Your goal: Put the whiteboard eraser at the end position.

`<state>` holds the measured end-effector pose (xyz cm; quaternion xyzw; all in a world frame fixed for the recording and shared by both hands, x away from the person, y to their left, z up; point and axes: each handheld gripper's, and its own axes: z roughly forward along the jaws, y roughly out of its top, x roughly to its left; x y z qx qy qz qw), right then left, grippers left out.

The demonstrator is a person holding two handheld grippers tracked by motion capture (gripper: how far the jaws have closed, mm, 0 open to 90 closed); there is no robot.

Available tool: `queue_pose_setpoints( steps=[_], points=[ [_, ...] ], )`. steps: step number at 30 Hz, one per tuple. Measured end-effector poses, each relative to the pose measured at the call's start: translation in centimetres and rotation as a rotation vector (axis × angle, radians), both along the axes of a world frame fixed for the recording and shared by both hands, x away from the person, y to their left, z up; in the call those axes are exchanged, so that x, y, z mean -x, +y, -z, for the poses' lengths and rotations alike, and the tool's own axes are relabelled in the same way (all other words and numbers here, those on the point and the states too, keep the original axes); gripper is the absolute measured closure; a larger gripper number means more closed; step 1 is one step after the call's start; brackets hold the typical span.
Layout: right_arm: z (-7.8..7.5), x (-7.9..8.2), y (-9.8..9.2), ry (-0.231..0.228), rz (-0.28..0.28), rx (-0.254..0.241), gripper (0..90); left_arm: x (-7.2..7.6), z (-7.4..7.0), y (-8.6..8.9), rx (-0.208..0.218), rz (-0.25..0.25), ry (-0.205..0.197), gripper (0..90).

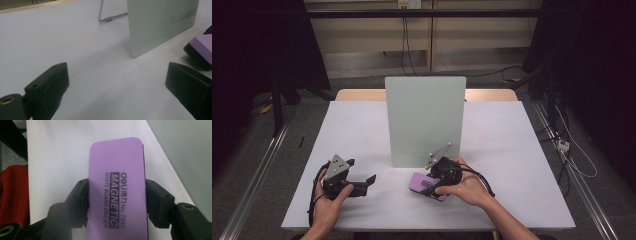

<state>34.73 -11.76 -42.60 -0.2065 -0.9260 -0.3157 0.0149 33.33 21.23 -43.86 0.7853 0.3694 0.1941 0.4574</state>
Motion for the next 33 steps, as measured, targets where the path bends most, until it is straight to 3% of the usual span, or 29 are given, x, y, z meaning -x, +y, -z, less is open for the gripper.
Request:
queue_pose_setpoints(
  steps=[19, 33],
  points=[
    [0.8, -0.1, 0.4, 0.014, -0.014, 0.005, 40.9, 0.1, 0.0, -0.1, -0.005, 0.005, 0.002, 5.2],
    [1.2, -0.1, 0.6, -0.028, -0.004, 0.018, 32.1, 0.1, 0.0, 0.1, -0.001, 0.000, 0.003, 5.2]
  ],
)
